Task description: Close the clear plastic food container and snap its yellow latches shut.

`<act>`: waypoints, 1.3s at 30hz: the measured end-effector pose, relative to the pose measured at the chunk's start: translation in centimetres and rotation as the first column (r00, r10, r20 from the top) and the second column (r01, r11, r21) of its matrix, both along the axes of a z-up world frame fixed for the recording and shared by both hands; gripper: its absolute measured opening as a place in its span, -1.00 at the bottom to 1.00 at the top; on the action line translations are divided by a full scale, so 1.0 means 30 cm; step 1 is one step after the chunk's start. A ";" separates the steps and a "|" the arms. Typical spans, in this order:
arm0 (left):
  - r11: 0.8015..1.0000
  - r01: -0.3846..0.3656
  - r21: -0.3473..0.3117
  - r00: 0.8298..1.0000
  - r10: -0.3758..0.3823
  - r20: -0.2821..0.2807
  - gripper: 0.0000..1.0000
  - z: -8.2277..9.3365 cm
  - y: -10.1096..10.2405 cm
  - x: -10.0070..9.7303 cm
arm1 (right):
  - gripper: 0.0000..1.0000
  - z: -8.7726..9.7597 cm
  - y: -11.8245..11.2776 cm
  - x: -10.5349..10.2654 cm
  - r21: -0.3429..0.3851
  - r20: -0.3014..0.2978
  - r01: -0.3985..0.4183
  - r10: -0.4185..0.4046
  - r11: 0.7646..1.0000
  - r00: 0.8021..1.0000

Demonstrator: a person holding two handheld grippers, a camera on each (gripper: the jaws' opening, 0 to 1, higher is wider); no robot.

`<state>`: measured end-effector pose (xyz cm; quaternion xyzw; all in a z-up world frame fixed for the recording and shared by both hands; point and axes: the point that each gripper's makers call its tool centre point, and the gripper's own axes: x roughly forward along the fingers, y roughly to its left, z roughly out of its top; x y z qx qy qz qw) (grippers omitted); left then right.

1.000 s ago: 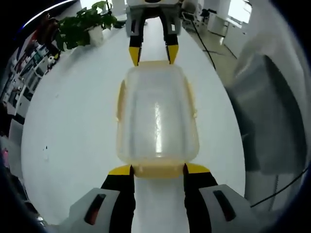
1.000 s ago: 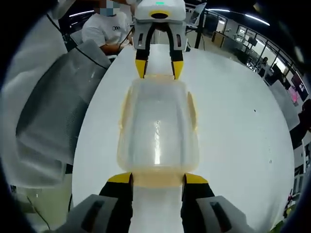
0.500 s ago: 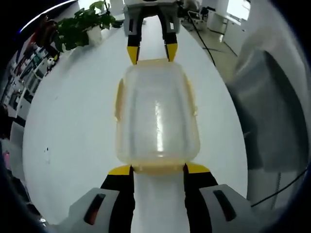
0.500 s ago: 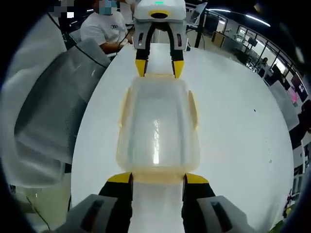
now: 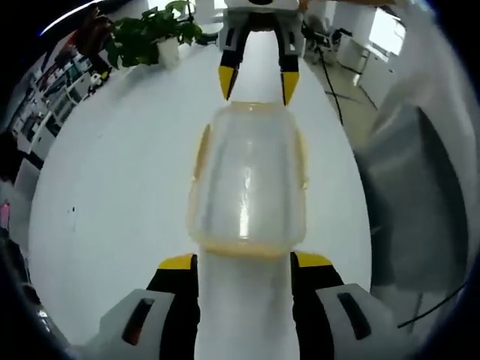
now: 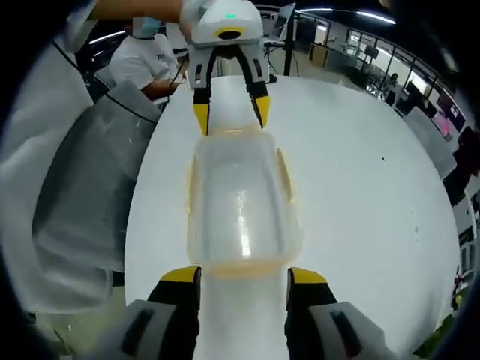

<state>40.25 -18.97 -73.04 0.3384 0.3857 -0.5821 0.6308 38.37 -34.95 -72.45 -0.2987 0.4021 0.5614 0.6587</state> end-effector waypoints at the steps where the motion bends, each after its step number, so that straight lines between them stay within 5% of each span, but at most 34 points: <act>1: 1.000 -0.011 -0.014 1.000 0.011 -0.008 -0.07 0.006 -0.006 -0.002 | -0.16 0.005 0.003 -0.001 0.011 -0.009 0.017 -0.017 1.000 1.000; 6: 0.996 -0.092 -0.002 0.995 0.092 -0.031 -0.04 0.004 0.006 0.010 | -0.23 0.021 0.007 0.000 0.029 -0.026 0.098 -0.097 0.995 0.995; 8: 0.982 -0.187 -0.005 0.978 0.186 -0.100 0.03 0.001 0.005 0.001 | -0.19 0.024 0.023 -0.007 0.057 -0.058 0.177 -0.174 0.983 0.983; 11: 0.965 -0.263 -0.014 0.958 0.259 -0.120 -0.07 0.005 0.004 0.013 | -0.18 0.035 0.031 0.026 0.078 -0.028 0.280 -0.278 0.957 0.960; 13: 0.933 -0.359 -0.028 0.922 0.350 -0.162 -0.09 0.007 -0.001 0.020 | -0.20 0.044 0.028 0.054 0.083 -0.014 0.360 -0.361 0.929 0.933; 19: 0.795 -0.605 -0.039 0.768 0.570 -0.291 -0.13 0.003 -0.015 0.024 | -0.22 0.057 0.035 0.078 0.108 -0.128 0.616 -0.603 0.781 0.787; 20: 0.761 -0.647 -0.037 0.729 0.604 -0.321 -0.15 0.001 -0.019 0.021 | -0.23 0.055 0.037 0.082 0.116 -0.138 0.644 -0.629 0.757 0.765; 22: 0.726 -0.687 -0.031 0.688 0.636 -0.350 -0.14 -0.003 -0.025 0.014 | -0.24 0.039 0.029 0.071 0.088 -0.149 0.669 -0.655 0.738 0.741; 24: 0.719 -0.695 -0.020 0.677 0.645 -0.354 -0.16 -0.017 -0.023 0.008 | -0.25 0.017 0.019 0.065 0.052 -0.134 0.678 -0.667 0.734 0.733; 26: 0.733 -0.680 -0.009 0.698 0.643 -0.316 -0.18 -0.034 -0.019 -0.001 | -0.22 0.006 0.027 0.060 0.041 -0.132 0.680 -0.671 0.732 0.730; 28: 0.694 -0.720 -0.022 0.659 0.673 -0.337 -0.16 -0.028 -0.031 0.006 | -0.20 -0.003 0.027 0.060 0.027 -0.145 0.696 -0.686 0.718 0.713; 33: 0.639 -0.769 -0.007 0.592 0.708 -0.385 -0.21 -0.032 -0.034 0.005 | -0.30 -0.030 0.032 0.050 0.007 -0.215 0.738 -0.720 0.674 0.660; 36: 0.632 -0.775 -0.007 0.586 0.715 -0.382 -0.24 -0.030 -0.037 0.003 | -0.36 -0.038 0.042 0.042 0.000 -0.229 0.744 -0.724 0.668 0.650; 37: 0.636 -0.772 -0.021 0.596 0.711 -0.374 -0.24 -0.027 -0.044 0.007 | -0.38 -0.037 0.046 0.041 -0.002 -0.231 0.742 -0.722 0.670 0.652; 39: 0.625 -0.781 -0.011 0.581 0.719 -0.381 -0.24 -0.031 -0.046 0.004 | -0.38 -0.035 0.046 0.039 -0.012 -0.225 0.739 -0.722 0.673 0.654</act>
